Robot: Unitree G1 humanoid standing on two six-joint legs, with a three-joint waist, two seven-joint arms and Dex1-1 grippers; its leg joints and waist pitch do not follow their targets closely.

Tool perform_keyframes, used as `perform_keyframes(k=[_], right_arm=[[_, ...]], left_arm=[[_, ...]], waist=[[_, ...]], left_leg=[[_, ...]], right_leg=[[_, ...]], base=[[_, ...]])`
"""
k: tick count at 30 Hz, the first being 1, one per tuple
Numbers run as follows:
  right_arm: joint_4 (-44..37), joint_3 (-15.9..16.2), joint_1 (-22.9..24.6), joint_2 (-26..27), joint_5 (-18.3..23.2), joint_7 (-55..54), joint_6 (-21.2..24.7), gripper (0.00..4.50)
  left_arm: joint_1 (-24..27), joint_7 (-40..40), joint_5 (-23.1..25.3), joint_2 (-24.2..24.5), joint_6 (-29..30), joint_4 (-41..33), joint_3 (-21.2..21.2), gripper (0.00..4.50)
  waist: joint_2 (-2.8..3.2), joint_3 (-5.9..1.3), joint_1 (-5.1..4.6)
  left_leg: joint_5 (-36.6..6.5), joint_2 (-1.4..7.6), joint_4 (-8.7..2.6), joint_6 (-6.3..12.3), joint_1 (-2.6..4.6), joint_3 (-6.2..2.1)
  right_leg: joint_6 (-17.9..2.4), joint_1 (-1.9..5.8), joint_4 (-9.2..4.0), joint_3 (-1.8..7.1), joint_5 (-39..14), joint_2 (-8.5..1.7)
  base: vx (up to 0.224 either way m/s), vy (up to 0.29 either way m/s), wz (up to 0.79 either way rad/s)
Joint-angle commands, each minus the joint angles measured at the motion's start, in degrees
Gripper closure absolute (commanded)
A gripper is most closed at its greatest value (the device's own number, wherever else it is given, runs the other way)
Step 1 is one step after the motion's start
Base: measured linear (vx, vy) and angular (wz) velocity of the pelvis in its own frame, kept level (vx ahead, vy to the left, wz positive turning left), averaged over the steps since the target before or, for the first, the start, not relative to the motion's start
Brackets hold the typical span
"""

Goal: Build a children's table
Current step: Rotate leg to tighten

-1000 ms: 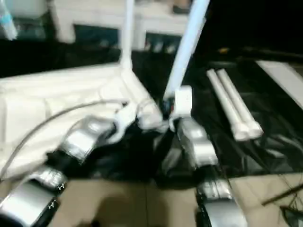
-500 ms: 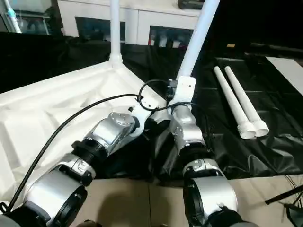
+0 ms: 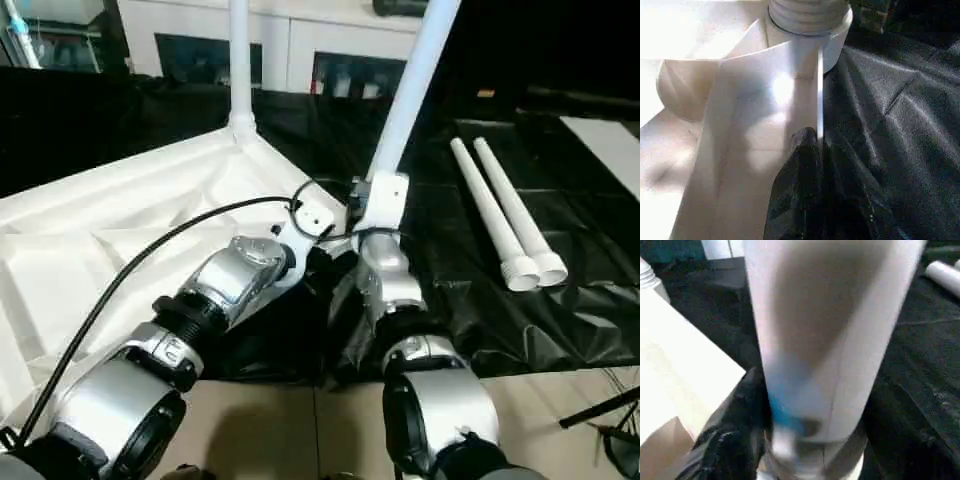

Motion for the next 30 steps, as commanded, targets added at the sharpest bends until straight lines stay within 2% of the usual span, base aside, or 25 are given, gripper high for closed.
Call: perform_keyframes(k=[1,6,7,8,11,12,13,14,16,18,20,21,22,23,24,25,26,28,30], right_arm=[[0.7,-0.4,0.8,-0.9,0.1,1.2,0.0,1.31],[-3.5,0.7,2.2,-2.2,-0.1,8.1,-2.7,0.87],[-4.7,0.9,2.8,-2.4,0.0,9.4,-2.9,0.87],[-5.4,1.1,3.2,-2.6,0.0,10.3,-3.0,0.67],[-9.8,1.5,5.7,-3.6,1.0,14.6,-3.3,0.43],[-12.7,1.6,7.3,-4.4,1.7,16.6,-3.0,0.43],[-12.7,1.6,7.3,-4.4,1.7,16.6,-3.0,0.33],[-17.8,1.9,10.2,-5.8,2.8,20.0,-1.4,0.24],[-21.5,2.2,12.3,-6.8,3.4,22.2,0.4,0.08],[-26.1,4.3,15.1,-9.8,2.9,26.4,5.2,0.03],[-33.3,8.0,19.7,-14.9,3.0,35.1,11.1,0.03],[-33.3,8.0,19.7,-14.9,3.0,35.1,11.1,0.03],[-36.3,9.0,21.4,-17.1,3.9,38.6,12.9,0.03],[-41.9,10.1,24.6,-21.2,6.7,45.2,16.0,0.03],[-42.9,10.2,25.2,-22.0,7.3,46.7,16.4,0.03],[-44.9,10.5,26.5,-23.7,8.3,49.3,16.7,0.03],[-45.8,10.6,27.1,-24.6,8.7,50.7,17.1,0.03],[-47.1,11.1,28.1,-26.2,8.7,52.8,17.4,0.03],[-47.6,11.6,28.7,-27.3,8.1,54.6,17.1,0.03]], left_arm=[[-1.9,-0.1,0.0,0.0,-1.7,-2.7,0.5,4.50],[-1.5,-1.7,-0.1,0.8,-3.1,-3.1,0.3,4.50],[-1.5,-2.0,-0.1,1.0,-3.4,-2.9,0.2,4.50],[-1.5,-2.2,-0.1,1.2,-3.6,-2.8,0.1,4.50],[-1.3,-3.7,-0.1,2.0,-4.7,-2.8,-0.4,4.50],[-0.9,-4.9,0.0,2.6,-5.2,-3.0,-0.8,4.50],[-0.9,-4.9,0.0,2.6,-5.2,-3.0,-0.8,4.50],[-0.2,-7.1,0.1,3.6,-6.0,-3.6,-1.7,4.50],[0.6,-8.9,0.4,4.5,-6.5,-4.1,-2.5,4.50],[2.1,-12.7,0.3,6.0,-9.2,-5.1,-3.5,4.50],[4.0,-16.6,0.6,8.5,-11.4,-6.6,-4.7,4.50],[4.0,-16.6,0.6,8.5,-11.4,-6.6,-4.7,4.50],[5.0,-19.1,0.4,9.7,-13.0,-7.5,-5.3,4.50],[7.1,-25.1,-1.1,12.0,-14.8,-10.3,-6.2,4.50],[7.6,-26.5,-1.5,12.6,-15.0,-11.1,-6.5,4.50],[9.1,-31.2,-2.6,14.2,-17.4,-13.4,-7.6,4.50],[10.0,-33.7,-3.2,15.4,-17.0,-15.3,-8.3,4.50],[11.0,-36.7,-3.7,16.9,-16.9,-17.7,-9.3,4.50],[11.7,-39.2,-3.6,18.8,-16.5,-19.3,-10.3,4.50]], waist=[[0.13,-4.42,0.12],[-0.05,-4.66,0.35],[-0.05,-4.66,0.35],[0.03,-4.64,0.40],[0.12,-4.67,0.44],[0.40,-4.67,0.63],[0.27,-4.64,0.66],[0.28,-4.68,0.90],[0.32,-4.69,1.23],[0.41,-4.62,1.39],[0.43,-4.43,1.55],[0.43,-4.28,1.74],[0.75,-4.14,1.68],[0.46,-4.00,1.66],[0.42,-3.98,1.94],[0.77,-3.94,1.89],[0.76,-3.93,1.81],[0.95,-3.92,1.73],[1.24,-3.85,1.73]], left_leg=[[-5.6,2.98,-3.97,5.67,1.50,-0.45],[-2.2,2.99,-3.52,7.98,1.38,-0.31],[-2.2,2.99,-3.52,7.98,1.38,-0.31],[-1.7,3.00,-3.43,8.79,1.38,-0.26],[-2.2,3.09,-3.42,8.96,1.36,-0.30],[-2.3,3.15,-3.38,8.99,1.50,-0.27],[-2.2,3.11,-3.39,9.20,1.47,-0.29],[-1.7,3.12,-3.36,9.33,1.51,-0.30],[-1.4,3.21,-3.33,9.52,1.61,-0.33],[-1.6,3.16,-3.35,9.48,1.59,-0.28],[-4.0,3.12,-3.51,8.41,1.68,-0.27],[-5.2,3.23,-3.65,7.98,1.52,-0.34],[-6.2,3.28,-3.77,7.64,1.58,-0.32],[-8.4,3.26,-3.99,7.01,1.59,-0.39],[-9.4,3.41,-4.05,6.65,1.50,-0.45],[-9.8,3.56,-4.20,6.32,1.59,-0.52],[-10.6,3.59,-4.27,5.68,1.55,-0.52],[-11.3,3.51,-4.32,4.80,1.63,-0.46],[-12.3,3.59,-4.41,3.48,2.06,-0.33]], right_leg=[[-14.6,3.00,-2.90,2.24,3.2,-3.44],[-16.1,3.18,-2.42,2.23,6.6,-3.43],[-16.1,3.18,-2.42,2.23,6.6,-3.43],[-16.7,3.15,-2.41,2.23,7.1,-3.44],[-17.1,3.18,-2.42,2.23,6.0,-3.52],[-17.1,3.08,-2.42,2.25,6.1,-3.49],[-17.0,3.16,-2.52,2.22,6.3,-3.40],[-17.1,3.24,-2.44,2.24,6.9,-3.39],[-17.1,3.30,-2.32,2.27,7.6,-3.33],[-17.2,3.31,-2.43,2.27,7.0,-3.23],[-16.9,3.27,-2.90,2.24,3.7,-3.17],[-16.4,3.51,-3.08,2.28,2.4,-3.27],[-16.3,3.28,-3.21,2.34,1.2,-3.33],[-15.6,3.42,-3.66,2.34,-1.9,-3.33],[-14.8,3.67,-3.73,2.47,-3.5,-3.58],[-14.7,3.47,-3.78,2.53,-4.2,-3.64],[-14.5,3.30,-3.88,2.47,-5.7,-3.61],[-14.2,3.03,-3.97,2.48,-7.7,-3.54],[-14.1,2.48,-4.15,2.51,-9.7,-3.41]], base=[[0.000,0.000,0.00],[0.000,0.000,0.00],[0.000,0.000,0.00],[0.000,0.000,0.00],[0.000,0.000,0.00],[0.000,0.000,0.00],[0.000,0.000,0.00],[0.000,0.000,0.00],[0.000,0.000,0.00],[0.000,0.000,0.00],[0.000,0.000,0.00],[0.000,0.000,0.00],[0.000,0.000,0.00],[0.000,0.000,0.00],[0.000,0.000,0.00],[0.000,0.000,0.00],[0.000,0.000,0.00],[0.000,0.000,0.00],[0.000,0.000,0.00]])
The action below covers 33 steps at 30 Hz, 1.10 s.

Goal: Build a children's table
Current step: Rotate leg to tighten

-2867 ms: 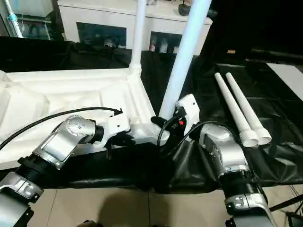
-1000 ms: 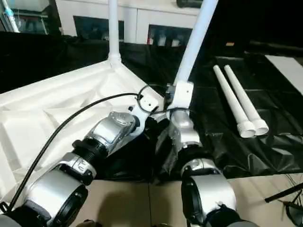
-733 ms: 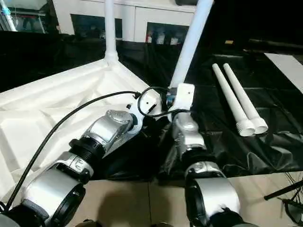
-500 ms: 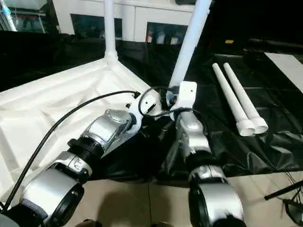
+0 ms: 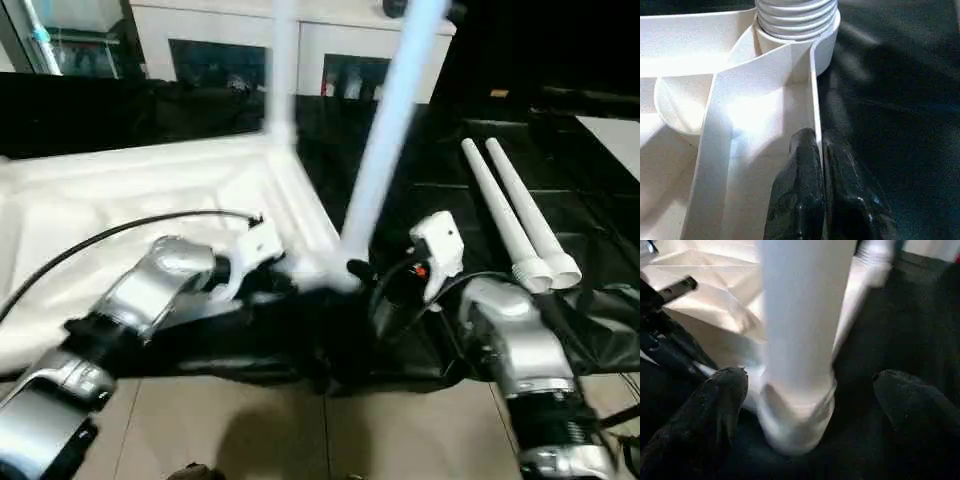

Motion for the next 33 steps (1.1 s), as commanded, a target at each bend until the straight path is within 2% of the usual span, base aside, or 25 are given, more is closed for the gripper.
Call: perform_keyframes(k=[1,3,7,9,17,18,26,28,33], right_arm=[[-1.7,0.9,0.6,-0.8,0.3,2.1,0.4,0.03],[-2.4,1.3,1.1,-1.5,0.0,3.3,0.6,0.03],[-2.0,4.0,1.5,-3.0,-2.9,5.7,-2.2,0.03],[-1.8,5.8,1.9,-3.5,-4.1,7.5,-2.7,0.03],[1.5,6.1,0.3,-2.4,-5.2,7.6,-4.4,0.03],[1.8,6.1,0.2,-2.2,-5.2,7.7,-4.9,0.03],[4.2,5.3,-0.6,-0.4,-4.3,8.7,-6.3,0.84],[4.9,5.4,-0.8,-0.3,-4.4,8.8,-6.7,0.92],[6.7,5.7,-1.0,0.2,-5.2,9.3,-7.6,1.45]], left_arm=[[0.4,-3.6,-2.5,-0.5,-2.0,-3.4,-1.7,4.50],[0.9,-5.1,-1.7,1.1,-2.6,-4.3,-2.5,4.50],[1.6,-6.2,-0.4,3.0,-4.2,-4.9,-2.3,4.50],[2.0,-6.6,-0.2,3.6,-4.1,-5.8,-2.3,4.50],[2.1,-6.8,-0.4,4.2,-4.2,-6.4,-2.5,4.50],[2.1,-6.8,-0.4,4.2,-4.3,-6.4,-2.6,4.50],[2.2,-6.6,-0.1,4.2,-4.3,-6.1,-2.8,4.50],[2.2,-6.6,0.0,4.2,-4.3,-6.1,-2.9,4.50],[2.3,-6.8,0.1,4.3,-4.1,-6.2,-3.1,4.50]], waist=[[-0.20,-3.77,-0.01],[-0.20,-3.77,0.00],[-0.28,-3.92,0.04],[-0.65,-3.93,-0.04],[-0.73,-4.21,0.16],[-0.58,-4.18,0.14],[-0.48,-4.31,0.16],[-0.48,-4.33,0.25],[-0.40,-4.39,0.42]], left_leg=[[-12.8,3.45,-4.35,2.91,1.76,-0.70],[-12.9,3.46,-4.41,2.50,1.72,-0.65],[-12.5,3.34,-4.45,1.84,1.49,-0.64],[-11.7,3.27,-4.29,2.32,1.41,-0.52],[-8.4,3.16,-3.79,4.08,1.45,-0.30],[-8.1,3.14,-3.78,4.35,1.41,-0.30],[-8.2,3.18,-3.65,4.43,1.55,-0.26],[-8.0,3.15,-3.60,4.47,1.57,-0.23],[-8.0,3.11,-3.54,4.47,1.57,-0.21]], right_leg=[[-14.1,2.28,-4.22,2.49,-9.7,-3.40],[-14.0,2.26,-4.23,2.52,-9.6,-3.45],[-12.9,2.45,-4.04,2.51,-9.4,-3.38],[-12.9,2.44,-3.96,2.61,-8.8,-3.40],[-14.0,2.51,-3.40,2.67,-5.1,-3.36],[-14.4,2.52,-3.36,2.64,-4.5,-3.29],[-14.9,2.54,-3.12,2.67,-3.7,-3.24],[-15.2,2.55,-3.09,2.64,-3.2,-3.20],[-15.4,2.66,-2.99,2.65,-2.7,-3.19]], base=[[0.000,0.000,0.00],[0.000,0.000,0.00],[0.000,0.000,0.00],[0.000,0.000,0.00],[0.000,0.000,0.00],[0.000,0.000,0.00],[0.000,0.000,0.00],[0.000,0.000,0.00],[0.000,0.000,0.00]])
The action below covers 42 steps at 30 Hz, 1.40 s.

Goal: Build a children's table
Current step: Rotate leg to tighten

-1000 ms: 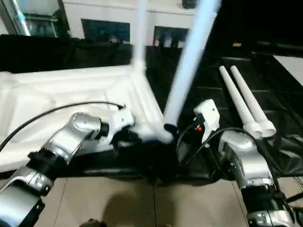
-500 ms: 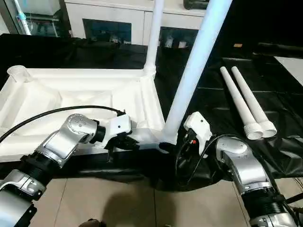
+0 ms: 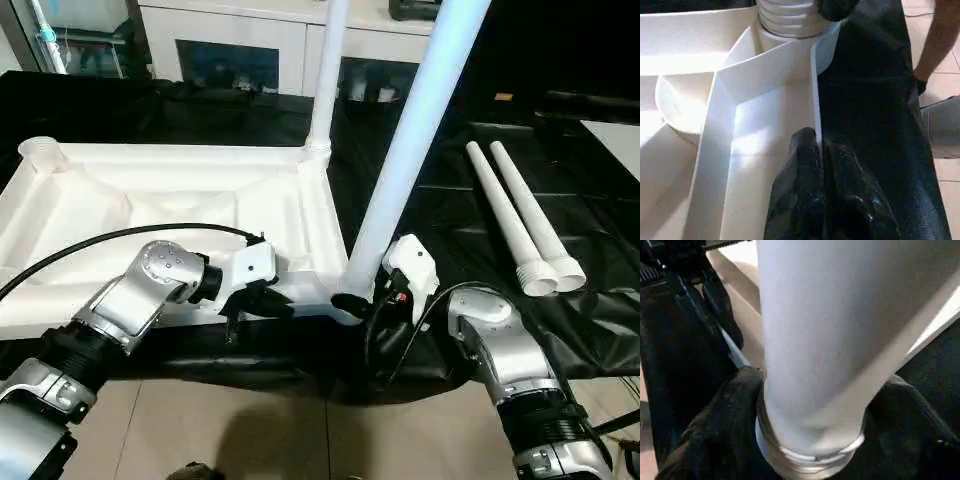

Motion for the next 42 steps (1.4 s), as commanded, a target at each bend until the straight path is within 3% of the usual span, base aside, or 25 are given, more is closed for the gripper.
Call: perform_keyframes(k=[1,13,16,20,25,32,35,38,39,42], right_arm=[[0.8,-0.5,-0.7,-0.1,-0.3,0.5,-0.8,1.54],[2.9,-1.6,-1.5,2.2,0.6,-0.5,-1.6,1.79],[7.4,-3.7,-2.7,6.2,-2.0,-12.4,-0.9,1.81],[12.6,-7.2,-4.7,11.7,-2.2,-25.8,0.8,1.81],[19.5,-9.9,-9.8,18.4,-4.0,-42.0,0.0,1.81],[29.0,-13.2,-17.8,25.7,-3.2,-56.3,-1.9,1.81],[32.0,-13.7,-20.2,28.1,-3.3,-57.2,-5.9,1.81],[31.6,-14.0,-20.1,28.2,-2.9,-55.8,-6.9,1.81],[30.6,-14.5,-19.7,28.0,-2.4,-53.7,-8.6,1.46],[28.3,-14.1,-19.0,26.7,-3.2,-52.5,-9.8,1.09]], left_arm=[[0.0,-1.0,0.2,0.0,-1.0,-1.6,-0.9,4.50],[-0.1,-0.1,0.5,0.1,-0.3,-0.9,-0.5,4.50],[-1.6,6.8,1.1,-2.4,1.7,2.9,1.9,4.50],[-4.6,17.5,1.7,-6.6,3.5,9.5,5.1,4.50],[-9.3,28.5,2.3,-12.4,5.9,17.0,6.9,4.50],[-14.7,37.1,3.5,-19.6,4.4,25.0,7.7,4.50],[-16.1,38.6,3.3,-21.8,1.2,28.1,7.5,4.50],[-15.8,37.8,3.3,-21.3,0.7,27.9,7.2,4.50],[-15.4,36.6,3.6,-20.6,0.0,27.7,6.9,4.50],[-14.7,34.1,3.7,-19.6,-1.2,27.3,6.9,4.50]], waist=[[-0.26,-4.39,-0.02],[-0.29,-4.40,0.00],[-0.28,-4.27,-0.47],[-0.22,-4.19,-1.10],[-0.18,-4.30,-1.32],[0.19,-4.61,-1.32],[0.07,-4.85,-0.88],[-0.08,-4.82,-0.77],[-0.12,-4.81,-0.74],[-0.13,-4.69,-0.69]], left_leg=[[-7.9,3.02,-3.74,4.44,1.49,-0.98],[-8.5,3.02,-3.73,3.99,1.57,-0.98],[-9.7,2.82,-3.90,2.73,1.51,-0.96],[-13.8,2.75,-4.29,-0.39,1.80,-1.23],[-14.3,2.53,-4.33,-1.16,1.88,-1.21],[-12.9,2.42,-4.15,-0.46,1.99,-1.02],[-9.9,2.36,-3.97,1.11,1.80,-0.92],[-8.1,2.39,-3.90,2.74,1.53,-0.91],[-8.2,2.44,-3.90,3.26,1.58,-0.87],[-9.6,2.52,-3.95,3.53,1.59,-0.89]], right_leg=[[-15.3,2.70,-3.11,2.11,-2.5,-3.17],[-15.3,2.65,-3.11,2.08,-3.6,-3.11],[-15.0,2.42,-3.38,2.05,-6.0,-3.05],[-12.7,2.11,-4.14,2.01,-12.9,-3.07],[-11.7,1.88,-4.47,2.14,-13.3,-3.09],[-12.0,1.95,-4.31,2.11,-8.8,-2.91],[-12.5,2.31,-3.74,2.05,-3.5,-2.93],[-13.2,2.60,-3.40,1.97,-0.6,-2.94],[-13.5,2.60,-3.44,1.96,-0.6,-3.00],[-13.4,2.58,-3.71,2.00,-3.0,-3.14]], base=[[0.000,0.000,0.00],[0.000,0.000,0.00],[0.000,0.000,0.00],[0.000,0.000,0.00],[0.000,0.000,0.00],[0.000,0.000,0.00],[0.000,0.000,0.00],[0.000,0.000,0.00],[0.000,0.000,0.00],[0.000,0.000,0.00]])
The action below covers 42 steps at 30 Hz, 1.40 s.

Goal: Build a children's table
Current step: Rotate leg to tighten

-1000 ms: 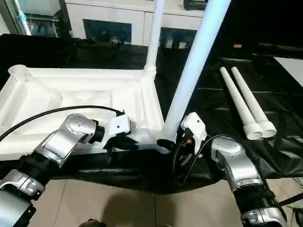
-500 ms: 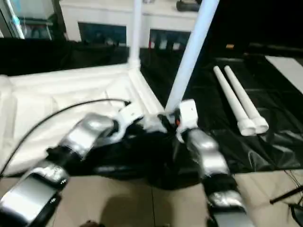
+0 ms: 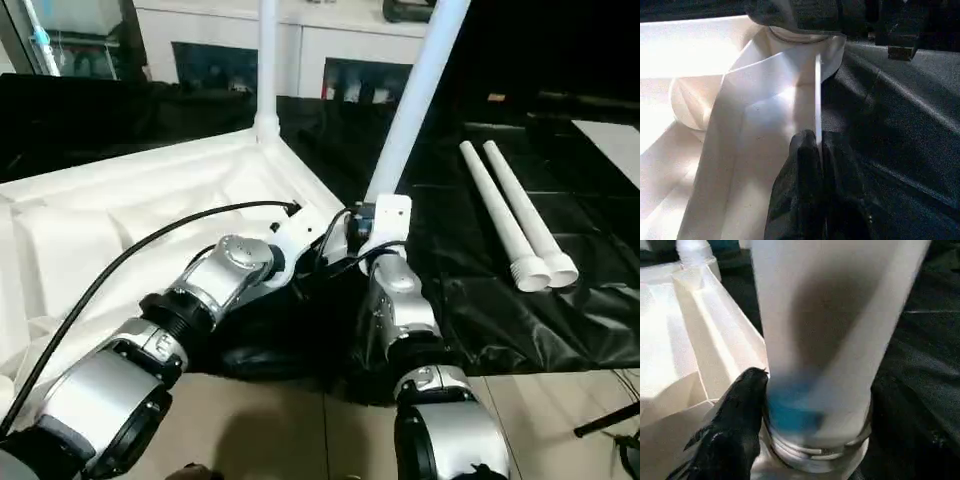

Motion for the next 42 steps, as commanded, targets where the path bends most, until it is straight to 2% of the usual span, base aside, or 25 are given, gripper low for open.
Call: perform_keyframes(k=[1,3,4,6,10,11,12,13,15,17,18,19,22,26,28,29,34,41,42], right_arm=[[-3.2,0.8,0.4,0.6,1.0,2.7,-1.1,1.06],[-5.5,1.6,1.2,-0.5,0.5,3.6,-0.1,0.79],[-6.9,1.9,1.7,-1.1,0.5,4.8,-0.1,0.79],[-10.8,2.6,3.4,-3.2,0.1,7.3,0.8,0.58],[-17.7,3.7,7.2,-7.0,1.8,15.0,7.0,0.19],[-21.2,5.6,9.4,-9.6,1.7,19.5,9.5,0.13],[-23.7,6.7,11.0,-11.7,1.9,22.9,11.7,0.13],[-23.7,6.7,11.0,-11.7,1.9,22.9,11.7,0.06],[-27.0,8.2,13.0,-15.1,2.3,27.5,14.8,0.06],[-31.4,10.9,15.7,-19.8,3.2,35.1,17.8,0.06],[-31.4,10.9,15.7,-19.8,3.2,35.1,17.8,0.06],[-34.4,11.9,17.5,-22.7,4.3,40.2,19.5,0.06],[-36.7,12.7,19.2,-25.8,6.5,46.7,20.2,0.06],[-37.4,12.0,19.6,-25.9,7.4,47.9,20.5,0.06],[-37.3,11.9,19.6,-25.9,7.4,48.0,20.3,0.06],[-37.1,11.9,19.5,-25.8,7.3,48.2,20.1,0.06],[-37.3,12.9,19.6,-26.6,6.7,49.8,20.0,0.06],[-36.6,12.8,19.2,-26.4,6.6,50.9,20.3,0.82],[-36.5,12.9,19.1,-26.4,6.5,50.9,20.2,0.82]], left_arm=[[-0.2,-0.4,0.1,0.3,-4.0,-1.4,0.4,4.50],[0.7,-2.4,0.0,1.1,-4.3,-2.6,0.0,4.50],[1.2,-3.7,0.0,1.6,-4.9,-3.0,-0.3,4.50],[2.4,-5.0,-0.2,2.6,-5.2,-3.9,-0.2,4.50],[4.4,-8.5,-0.1,4.9,-7.9,-4.9,-0.9,4.50],[5.3,-10.6,-0.2,6.0,-9.1,-5.4,-1.3,4.50],[5.9,-12.0,-0.4,6.7,-9.3,-6.1,-1.4,4.50],[5.9,-12.0,-0.4,6.7,-9.3,-6.1,-1.4,4.50],[6.8,-14.5,-0.9,7.9,-9.2,-7.5,-1.8,4.50],[8.2,-19.8,-1.6,9.7,-10.2,-10.4,-2.4,4.50],[8.2,-19.8,-1.6,9.7,-10.2,-10.4,-2.4,4.50],[9.7,-26.1,-2.8,11.5,-10.8,-13.8,-3.4,4.50],[11.3,-33.4,-3.9,14.2,-9.6,-18.6,-5.5,4.50],[11.4,-34.0,-3.3,14.9,-9.4,-19.2,-5.8,4.50],[11.4,-33.7,-3.1,14.9,-9.5,-19.1,-5.8,4.50],[11.3,-33.2,-2.9,14.8,-9.7,-19.0,-5.7,4.50],[11.7,-32.9,-2.4,15.0,-8.8,-20.0,-5.1,4.50],[12.3,-33.3,-2.5,15.5,-7.8,-21.5,-5.2,4.50],[12.3,-33.3,-2.5,15.5,-7.9,-21.5,-5.2,4.50]], waist=[[-0.07,-4.51,-0.03],[-0.08,-4.36,-0.21],[-0.08,-4.37,-0.27],[-0.06,-4.28,-0.28],[-0.15,-4.25,0.13],[-0.29,-4.16,0.00],[-0.26,-4.16,0.18],[-0.23,-4.02,0.15],[-0.17,-4.00,-0.12],[-0.16,-3.87,-0.10],[-0.21,-3.80,-0.09],[-0.22,-3.89,-0.12],[0.00,-3.92,-0.01],[0.16,-3.89,0.31],[0.10,-3.91,0.42],[-0.23,-3.91,0.47],[-0.25,-3.87,0.83],[-0.49,-4.01,0.96],[-0.50,-4.04,0.98]], left_leg=[[-10.4,2.59,-4.14,3.26,1.65,-1.02],[-11.2,2.54,-4.34,2.97,1.43,-1.16],[-11.5,2.65,-4.40,2.72,1.38,-1.24],[-12.2,2.65,-4.40,2.44,1.63,-1.15],[-11.0,2.71,-4.43,3.37,1.55,-1.19],[-11.2,2.61,-4.45,3.44,1.34,-1.20],[-11.7,2.68,-4.45,3.38,1.45,-1.21],[-12.3,2.69,-4.49,3.44,1.47,-1.21],[-14.4,2.76,-4.66,2.20,1.37,-1.37],[-15.4,2.93,-4.67,2.22,1.50,-1.38],[-15.8,2.96,-4.72,2.18,1.45,-1.39],[-15.8,2.94,-4.66,2.06,1.40,-1.38],[-15.9,3.20,-4.73,2.07,1.71,-1.35],[-15.8,3.33,-4.81,1.45,1.90,-1.23],[-15.7,3.25,-4.82,1.15,1.79,-1.23],[-15.6,3.23,-4.81,1.15,1.72,-1.21],[-15.2,3.19,-4.75,1.05,1.65,-1.27],[-12.5,3.14,-4.52,2.03,1.60,-1.12],[-12.2,3.12,-4.48,2.11,1.58,-1.10]], right_leg=[[-13.1,2.57,-3.64,1.76,-4.8,-3.15],[-12.4,2.63,-3.82,1.73,-6.7,-3.09],[-12.2,2.73,-3.83,1.73,-7.3,-3.16],[-12.0,2.47,-4.13,1.75,-8.8,-3.07],[-11.6,2.68,-4.01,1.82,-7.4,-2.98],[-11.6,2.78,-4.11,1.83,-8.1,-2.99],[-11.4,2.77,-4.20,1.82,-8.8,-3.03],[-11.3,2.68,-4.34,1.84,-9.8,-3.04],[-10.4,2.62,-4.79,1.85,-14.5,-3.17],[-10.2,2.40,-4.94,1.92,-15.5,-3.20],[-10.1,2.39,-5.01,1.94,-16.1,-3.22],[-10.1,2.33,-4.92,1.99,-16.3,-3.29],[-11.0,1.95,-4.81,2.04,-15.5,-3.30],[-12.2,1.72,-4.54,2.06,-13.5,-3.20],[-12.1,1.82,-4.45,2.08,-13.2,-3.22],[-12.0,1.88,-4.46,2.07,-13.3,-3.25],[-10.7,1.91,-4.65,2.13,-15.7,-3.51],[-11.5,1.99,-4.22,2.10,-12.1,-3.36],[-11.6,2.02,-4.13,2.10,-11.7,-3.34]], base=[[0.000,0.000,0.00],[0.000,0.000,0.00],[0.000,0.000,0.00],[0.000,0.000,0.00],[0.000,0.000,0.00],[0.000,0.000,0.00],[0.000,0.000,0.00],[0.000,0.000,0.00],[0.000,0.000,0.00],[0.000,0.000,0.00],[0.000,0.000,0.00],[0.000,0.000,0.00],[0.000,0.000,0.00],[0.000,0.000,0.00],[0.000,0.000,0.00],[0.000,0.000,0.00],[0.000,0.000,0.00],[0.000,0.000,0.00],[0.000,0.000,0.00]])
